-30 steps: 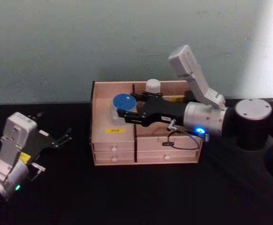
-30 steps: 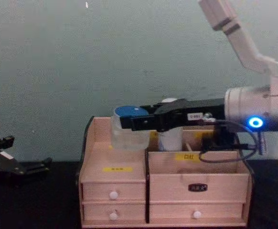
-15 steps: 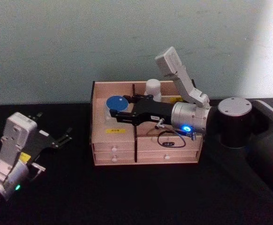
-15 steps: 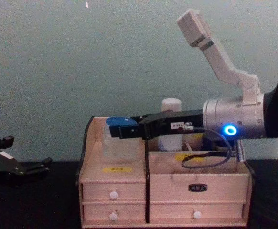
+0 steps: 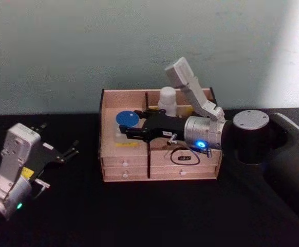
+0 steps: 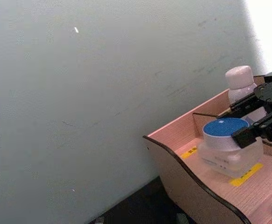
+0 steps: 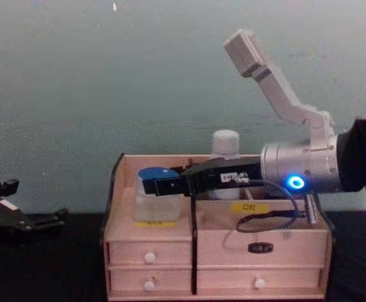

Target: Pick up the facial cleanser and watermelon frost from the table and place them into the tiered storage box.

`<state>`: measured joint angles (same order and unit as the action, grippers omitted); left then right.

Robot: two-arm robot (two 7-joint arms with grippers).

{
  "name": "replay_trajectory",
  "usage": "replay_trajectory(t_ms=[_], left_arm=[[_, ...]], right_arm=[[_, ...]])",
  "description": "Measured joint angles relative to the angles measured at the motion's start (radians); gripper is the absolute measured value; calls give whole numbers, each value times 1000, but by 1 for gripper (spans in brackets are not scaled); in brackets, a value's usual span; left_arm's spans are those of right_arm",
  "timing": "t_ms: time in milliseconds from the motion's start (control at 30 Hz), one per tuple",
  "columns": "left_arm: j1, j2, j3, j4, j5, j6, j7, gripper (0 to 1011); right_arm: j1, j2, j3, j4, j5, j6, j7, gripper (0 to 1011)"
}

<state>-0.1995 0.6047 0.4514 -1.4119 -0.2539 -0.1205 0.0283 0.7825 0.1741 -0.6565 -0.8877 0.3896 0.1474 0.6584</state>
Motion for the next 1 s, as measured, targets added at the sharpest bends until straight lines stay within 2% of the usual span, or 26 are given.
replay_trajectory(t_ms=[267, 633, 1000], left_arm=[[0, 0, 0, 0, 0, 0, 0, 1001], [0, 0, 0, 0, 0, 0, 0, 1001], [0, 0, 0, 0, 0, 0, 0, 1001]], right_arm=[[1, -6, 6, 8, -16, 5, -7, 712], [0, -6, 6, 8, -15, 6, -7, 712], [0, -6, 6, 9, -13, 6, -7, 986]])
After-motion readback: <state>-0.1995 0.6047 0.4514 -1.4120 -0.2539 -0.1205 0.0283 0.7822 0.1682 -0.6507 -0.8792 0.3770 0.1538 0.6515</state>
